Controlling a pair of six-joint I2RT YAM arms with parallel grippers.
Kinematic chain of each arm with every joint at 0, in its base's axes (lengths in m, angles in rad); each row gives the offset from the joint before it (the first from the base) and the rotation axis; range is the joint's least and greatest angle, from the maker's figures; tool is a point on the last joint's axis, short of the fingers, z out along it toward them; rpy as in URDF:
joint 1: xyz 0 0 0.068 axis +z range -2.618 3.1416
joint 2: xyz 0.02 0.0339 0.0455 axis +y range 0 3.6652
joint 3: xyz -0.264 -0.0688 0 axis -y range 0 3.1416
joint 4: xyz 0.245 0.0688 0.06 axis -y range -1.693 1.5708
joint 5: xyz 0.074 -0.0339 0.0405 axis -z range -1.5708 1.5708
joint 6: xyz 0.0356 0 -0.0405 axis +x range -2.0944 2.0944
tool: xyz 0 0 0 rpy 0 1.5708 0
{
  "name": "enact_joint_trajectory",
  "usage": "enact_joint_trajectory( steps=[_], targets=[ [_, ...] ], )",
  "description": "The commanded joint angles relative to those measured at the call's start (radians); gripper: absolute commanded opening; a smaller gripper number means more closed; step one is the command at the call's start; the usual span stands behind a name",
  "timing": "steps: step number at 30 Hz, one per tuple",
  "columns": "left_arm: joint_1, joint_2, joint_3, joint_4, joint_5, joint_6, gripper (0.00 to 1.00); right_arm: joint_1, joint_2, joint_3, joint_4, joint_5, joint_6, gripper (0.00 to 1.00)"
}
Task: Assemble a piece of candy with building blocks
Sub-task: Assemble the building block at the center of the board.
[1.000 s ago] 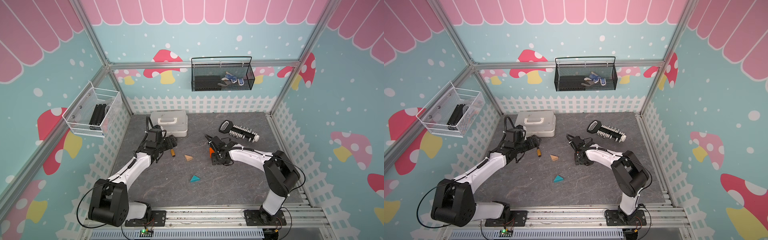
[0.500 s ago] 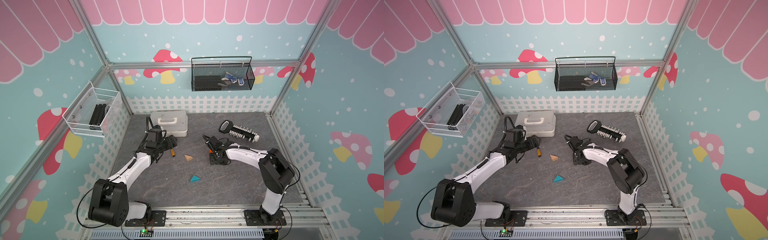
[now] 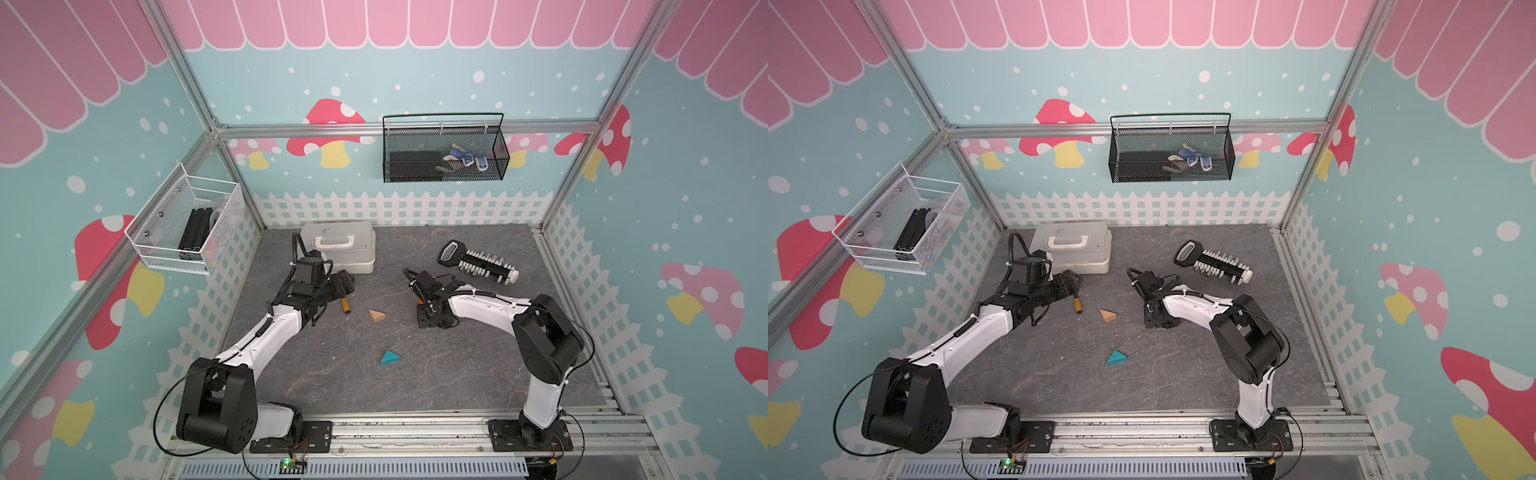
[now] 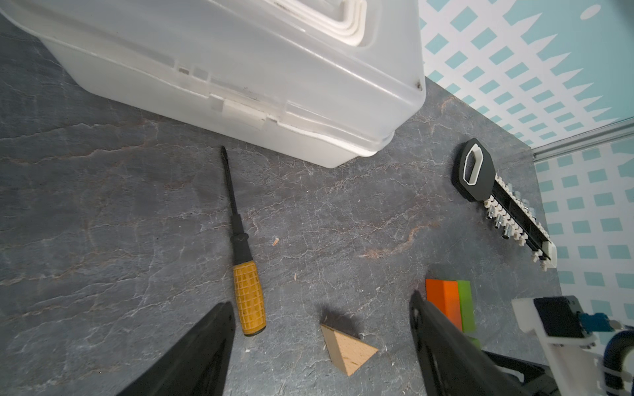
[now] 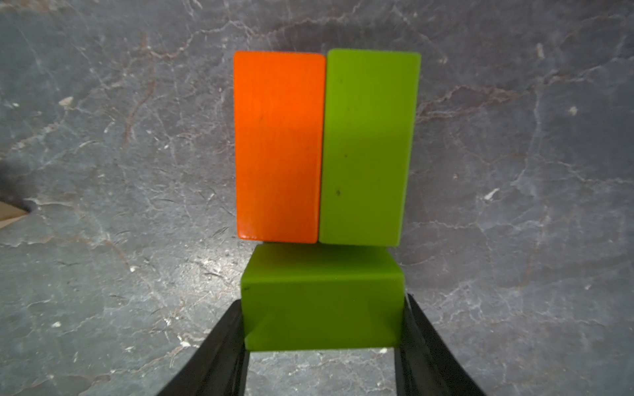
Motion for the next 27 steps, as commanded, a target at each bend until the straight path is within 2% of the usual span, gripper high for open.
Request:
enact_joint_trajectory(
  steps=[1,27],
  targets=[
    [0.005,-0.012,-0.001,-0.011,-0.008,0.014,0.84,0.006,0.019,0.025,-0.01,0.017,0.021,0.54],
    [0.005,-0.012,-0.004,-0.011,-0.01,0.016,0.84,0.006,0.071,0.052,-0.008,0.028,0.03,0.56]
  ],
)
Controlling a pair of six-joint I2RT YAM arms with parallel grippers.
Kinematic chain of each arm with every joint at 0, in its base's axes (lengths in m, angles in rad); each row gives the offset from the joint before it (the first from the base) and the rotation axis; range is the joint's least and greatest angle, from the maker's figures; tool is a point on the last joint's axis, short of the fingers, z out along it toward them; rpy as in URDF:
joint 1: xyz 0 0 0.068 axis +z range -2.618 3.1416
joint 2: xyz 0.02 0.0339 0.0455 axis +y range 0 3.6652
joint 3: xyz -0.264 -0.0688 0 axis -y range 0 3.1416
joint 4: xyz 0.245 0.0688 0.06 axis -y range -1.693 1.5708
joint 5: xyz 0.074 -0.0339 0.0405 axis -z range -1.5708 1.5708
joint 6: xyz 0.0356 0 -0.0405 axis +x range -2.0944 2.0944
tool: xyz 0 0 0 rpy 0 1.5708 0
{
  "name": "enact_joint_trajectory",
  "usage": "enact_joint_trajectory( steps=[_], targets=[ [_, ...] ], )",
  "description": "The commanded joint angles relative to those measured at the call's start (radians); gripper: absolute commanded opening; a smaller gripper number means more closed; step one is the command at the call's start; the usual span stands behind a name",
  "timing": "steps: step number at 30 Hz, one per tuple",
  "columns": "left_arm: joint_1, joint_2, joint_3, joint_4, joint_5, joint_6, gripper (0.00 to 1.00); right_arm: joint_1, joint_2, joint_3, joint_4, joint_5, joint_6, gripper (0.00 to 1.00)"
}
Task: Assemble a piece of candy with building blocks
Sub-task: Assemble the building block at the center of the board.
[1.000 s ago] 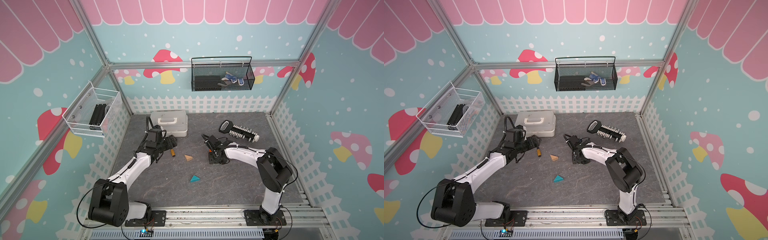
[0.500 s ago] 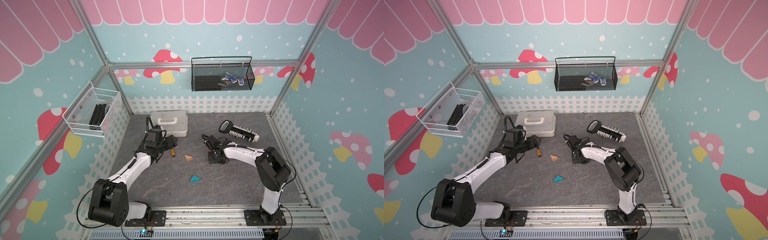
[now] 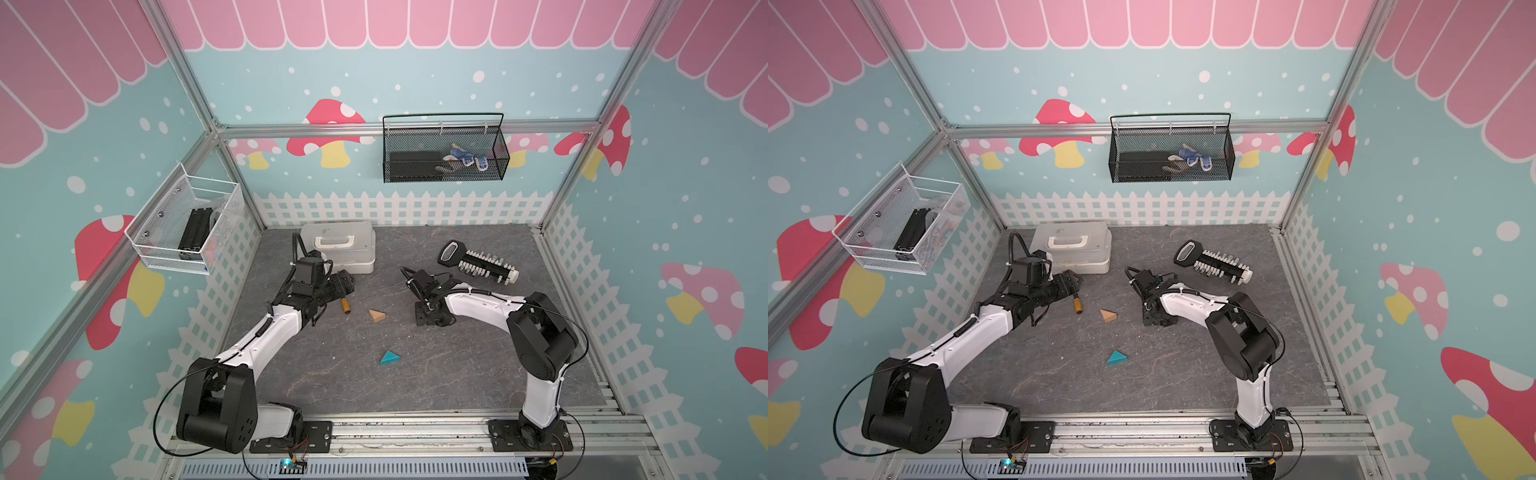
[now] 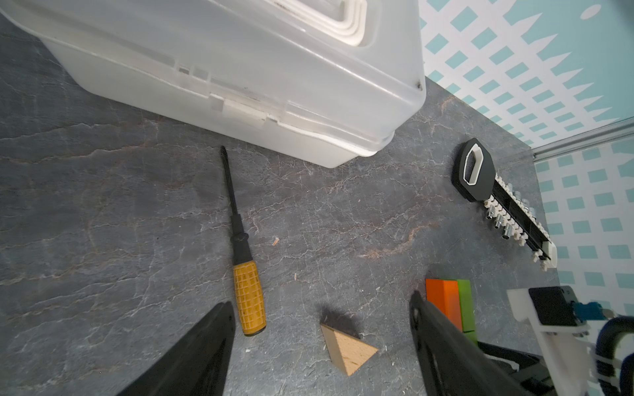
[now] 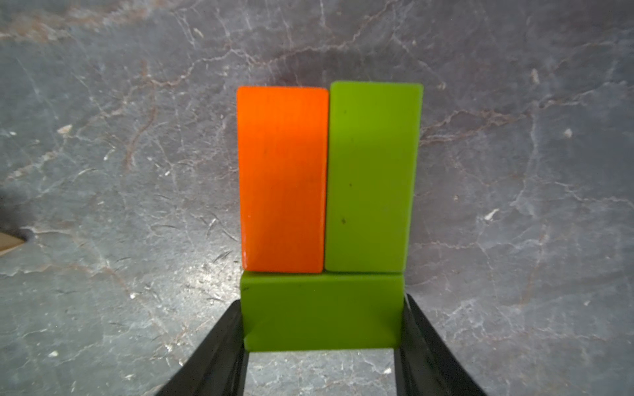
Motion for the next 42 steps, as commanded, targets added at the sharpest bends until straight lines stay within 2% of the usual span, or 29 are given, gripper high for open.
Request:
enact_joint_trajectory(
  steps=[1,33,36,39,42],
  targets=[
    [0.005,-0.01,-0.003,-0.011,-0.008,0.016,0.84,0.006,0.035,0.011,-0.009,0.002,0.023,0.57],
    [0.005,-0.003,0.001,-0.013,-0.008,0.02,0.84,0.006,0.035,0.029,-0.044,0.03,0.023,0.58],
    [0.005,-0.002,0.003,-0.015,-0.009,0.022,0.84,0.006,0.036,0.029,-0.045,0.027,0.023,0.61],
    [0.005,-0.003,0.004,-0.017,-0.01,0.023,0.84,0.007,0.025,0.026,-0.044,0.026,0.021,0.7],
    [0.005,-0.001,0.006,-0.016,-0.012,0.021,0.84,0.01,0.008,0.024,-0.05,0.033,0.019,0.75]
  ],
)
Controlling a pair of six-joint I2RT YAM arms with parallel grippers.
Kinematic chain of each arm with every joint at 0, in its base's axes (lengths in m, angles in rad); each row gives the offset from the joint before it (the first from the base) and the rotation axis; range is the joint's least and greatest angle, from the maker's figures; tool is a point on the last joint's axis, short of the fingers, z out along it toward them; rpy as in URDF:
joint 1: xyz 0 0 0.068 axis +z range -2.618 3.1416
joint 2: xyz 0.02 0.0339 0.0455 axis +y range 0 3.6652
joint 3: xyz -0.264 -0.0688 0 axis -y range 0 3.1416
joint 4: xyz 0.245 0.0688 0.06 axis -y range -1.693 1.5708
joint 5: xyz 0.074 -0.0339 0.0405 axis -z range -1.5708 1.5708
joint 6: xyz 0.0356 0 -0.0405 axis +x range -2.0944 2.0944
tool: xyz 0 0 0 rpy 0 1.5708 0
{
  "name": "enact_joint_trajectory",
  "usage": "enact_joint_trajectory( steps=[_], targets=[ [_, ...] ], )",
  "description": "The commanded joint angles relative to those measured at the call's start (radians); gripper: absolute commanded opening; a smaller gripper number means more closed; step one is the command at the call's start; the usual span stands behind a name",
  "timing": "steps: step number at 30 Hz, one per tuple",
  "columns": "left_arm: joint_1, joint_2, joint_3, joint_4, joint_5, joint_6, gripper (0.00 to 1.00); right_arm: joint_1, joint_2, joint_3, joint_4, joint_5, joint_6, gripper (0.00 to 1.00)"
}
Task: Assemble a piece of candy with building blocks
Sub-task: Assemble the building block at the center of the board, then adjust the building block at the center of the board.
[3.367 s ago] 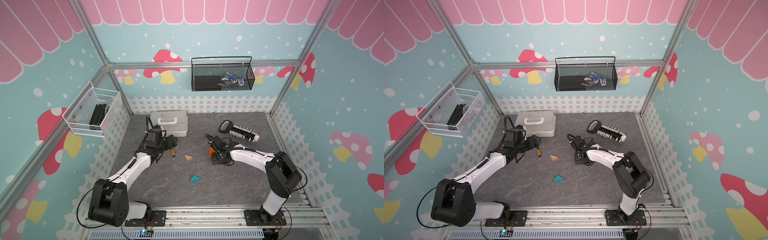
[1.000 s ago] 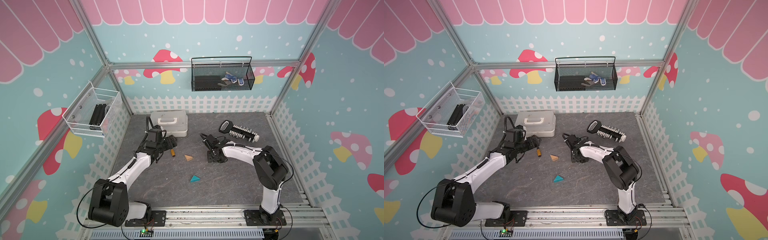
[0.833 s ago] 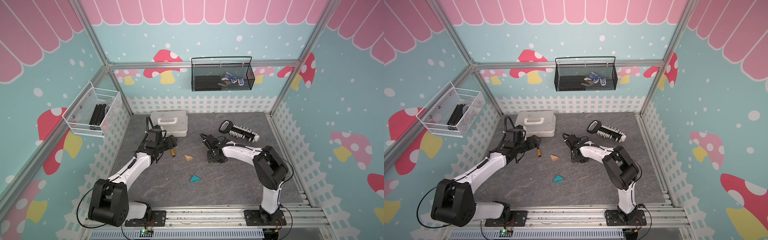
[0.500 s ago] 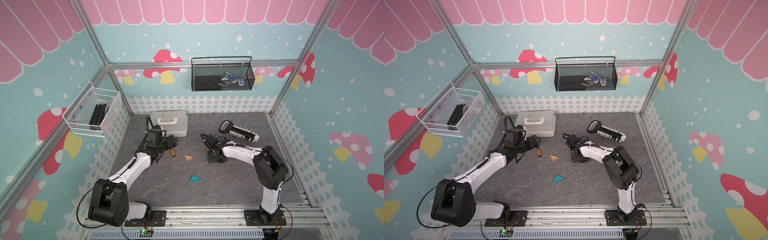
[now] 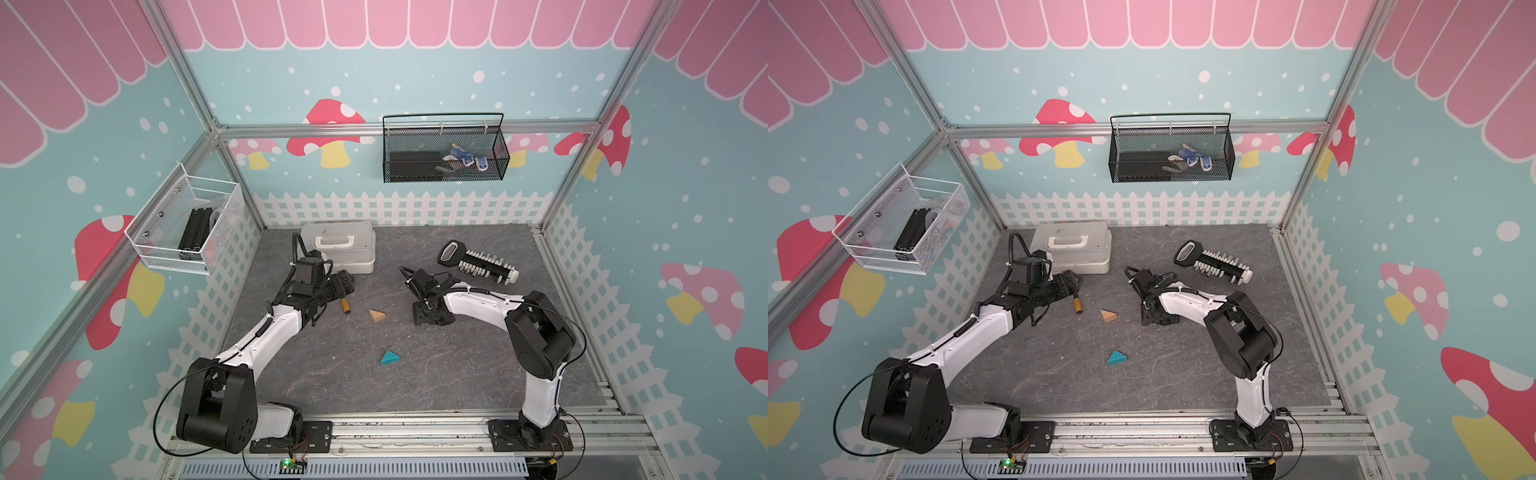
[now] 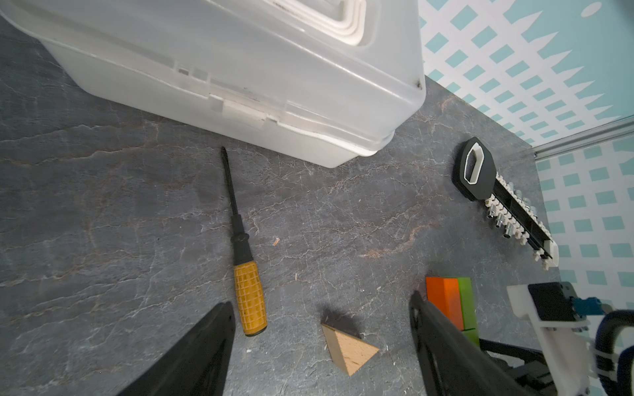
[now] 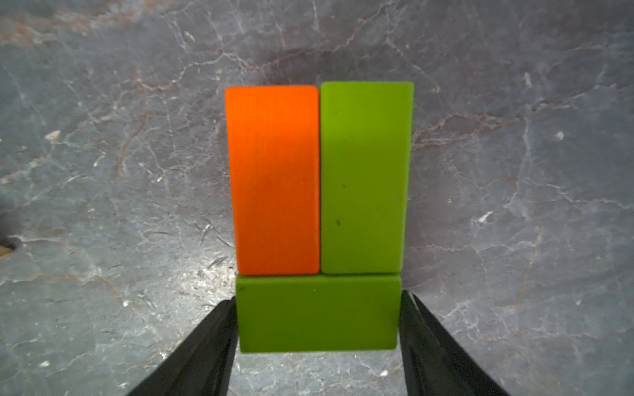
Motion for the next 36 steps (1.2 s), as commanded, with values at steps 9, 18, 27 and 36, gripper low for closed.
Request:
enact_joint_trajectory(
  steps=[9,18,27,36],
  targets=[
    [0.005,-0.013,-0.002,-0.014,-0.024,0.012,0.84,0.084,-0.135,0.093,-0.18,0.169,0.0,0.79],
    [0.012,-0.158,-0.062,0.009,-0.146,-0.012,0.84,0.159,-0.076,0.235,-0.057,-0.026,-0.239,0.74],
    [0.059,-0.366,-0.147,-0.02,-0.302,-0.043,0.84,0.178,0.131,0.394,-0.059,-0.237,-0.297,0.46],
    [0.102,-0.264,-0.115,-0.009,-0.154,-0.049,0.4,0.207,0.194,0.371,-0.033,-0.262,-0.244,0.33]
  ],
)
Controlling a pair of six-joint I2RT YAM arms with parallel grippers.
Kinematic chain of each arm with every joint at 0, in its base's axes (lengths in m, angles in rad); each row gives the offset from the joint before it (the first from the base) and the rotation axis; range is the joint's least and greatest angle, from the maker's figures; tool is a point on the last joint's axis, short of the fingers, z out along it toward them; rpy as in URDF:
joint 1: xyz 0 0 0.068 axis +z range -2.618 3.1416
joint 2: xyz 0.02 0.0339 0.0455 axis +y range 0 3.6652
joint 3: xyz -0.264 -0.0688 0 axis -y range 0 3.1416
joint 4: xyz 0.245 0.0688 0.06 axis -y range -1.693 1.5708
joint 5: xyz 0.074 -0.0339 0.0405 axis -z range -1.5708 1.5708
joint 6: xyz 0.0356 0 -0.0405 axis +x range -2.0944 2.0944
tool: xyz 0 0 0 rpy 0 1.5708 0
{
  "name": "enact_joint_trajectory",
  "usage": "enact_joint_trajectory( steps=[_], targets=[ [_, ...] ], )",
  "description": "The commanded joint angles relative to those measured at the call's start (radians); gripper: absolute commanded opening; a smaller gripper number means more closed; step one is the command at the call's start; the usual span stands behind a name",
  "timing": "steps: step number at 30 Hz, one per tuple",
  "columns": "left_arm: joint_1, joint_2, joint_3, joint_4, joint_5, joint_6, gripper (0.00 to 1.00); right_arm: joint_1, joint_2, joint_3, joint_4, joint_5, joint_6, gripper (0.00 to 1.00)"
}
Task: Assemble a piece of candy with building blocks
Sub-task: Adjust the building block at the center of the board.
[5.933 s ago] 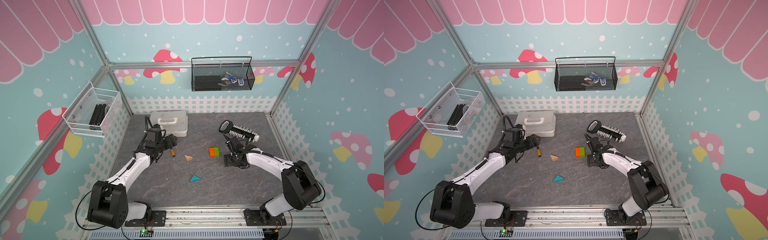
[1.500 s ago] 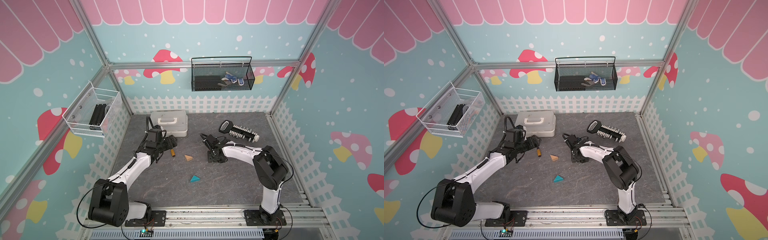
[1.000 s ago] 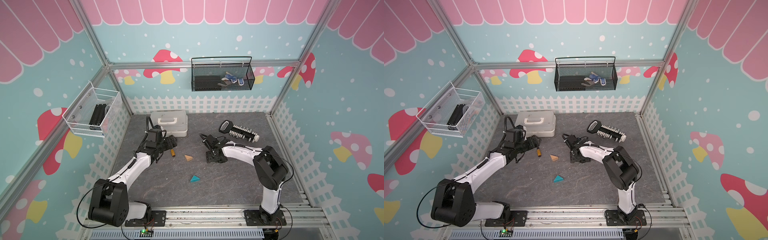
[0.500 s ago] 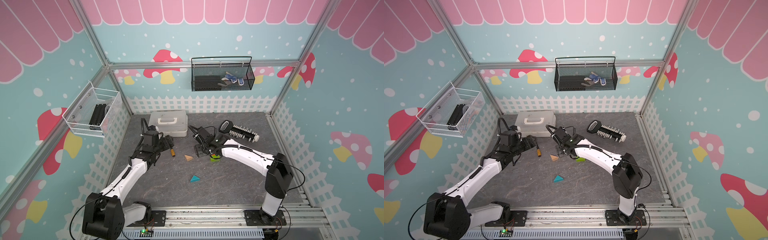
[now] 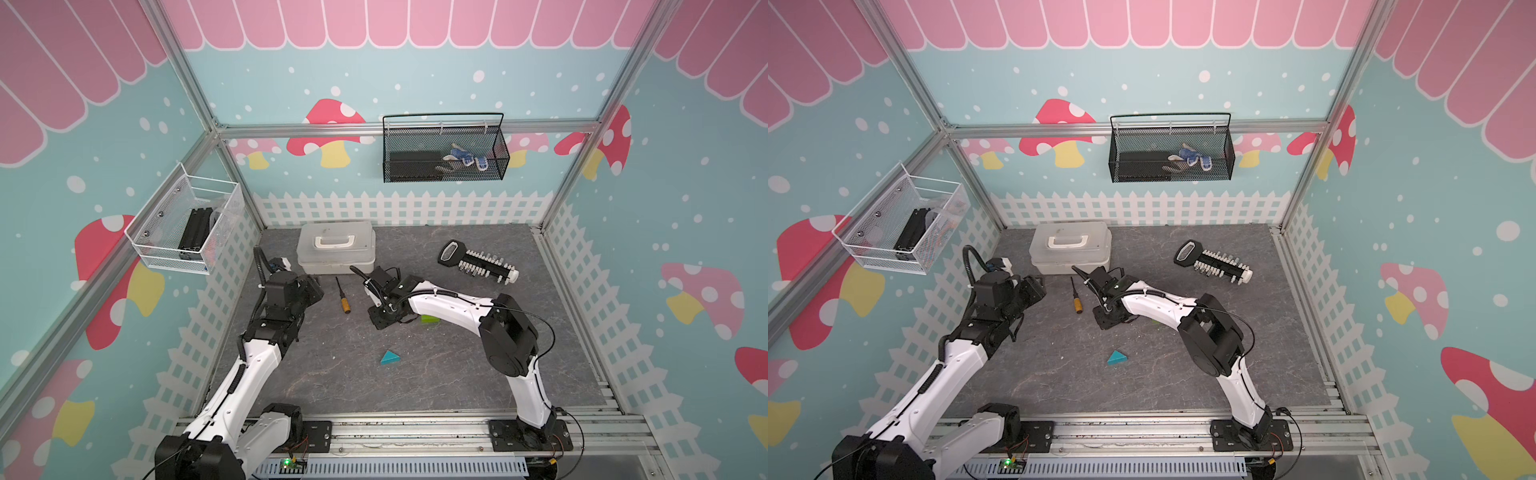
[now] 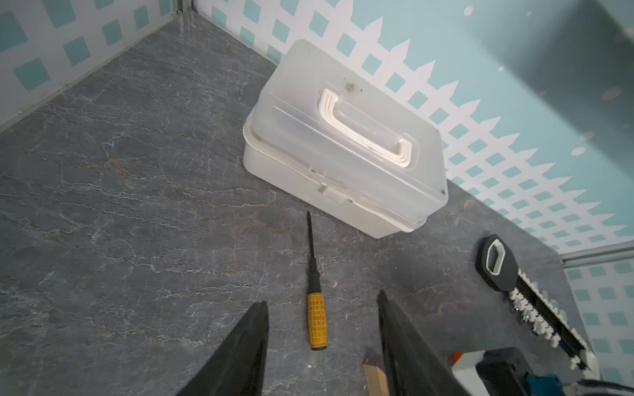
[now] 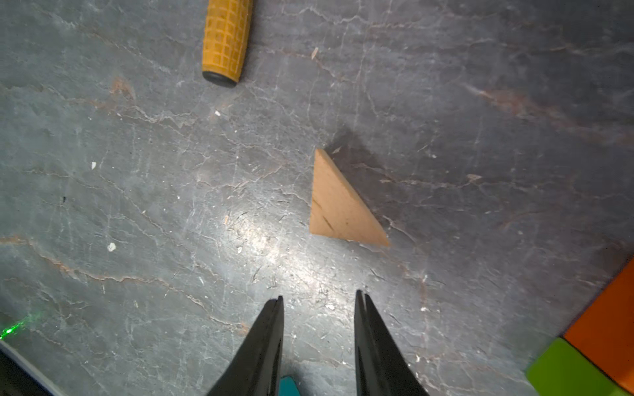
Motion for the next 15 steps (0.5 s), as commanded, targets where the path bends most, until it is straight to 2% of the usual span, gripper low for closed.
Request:
enact_joint_trajectory(
  steps=[1,5,8,15],
  targets=[
    [0.007,0.068,0.037,-0.003,0.076,-0.002,0.32,0.005,0.004,-0.026,0.028,-0.024,0.03,0.33],
    [0.007,0.135,0.063,-0.005,0.126,-0.013,0.17,0.004,0.04,-0.047,0.046,-0.018,0.037,0.28],
    [0.006,0.148,0.064,-0.005,0.143,-0.015,0.14,0.004,0.077,-0.04,0.04,0.019,0.039,0.2],
    [0.007,0.149,0.066,-0.008,0.148,-0.015,0.13,-0.003,0.126,0.0,0.033,0.077,0.022,0.18]
  ],
)
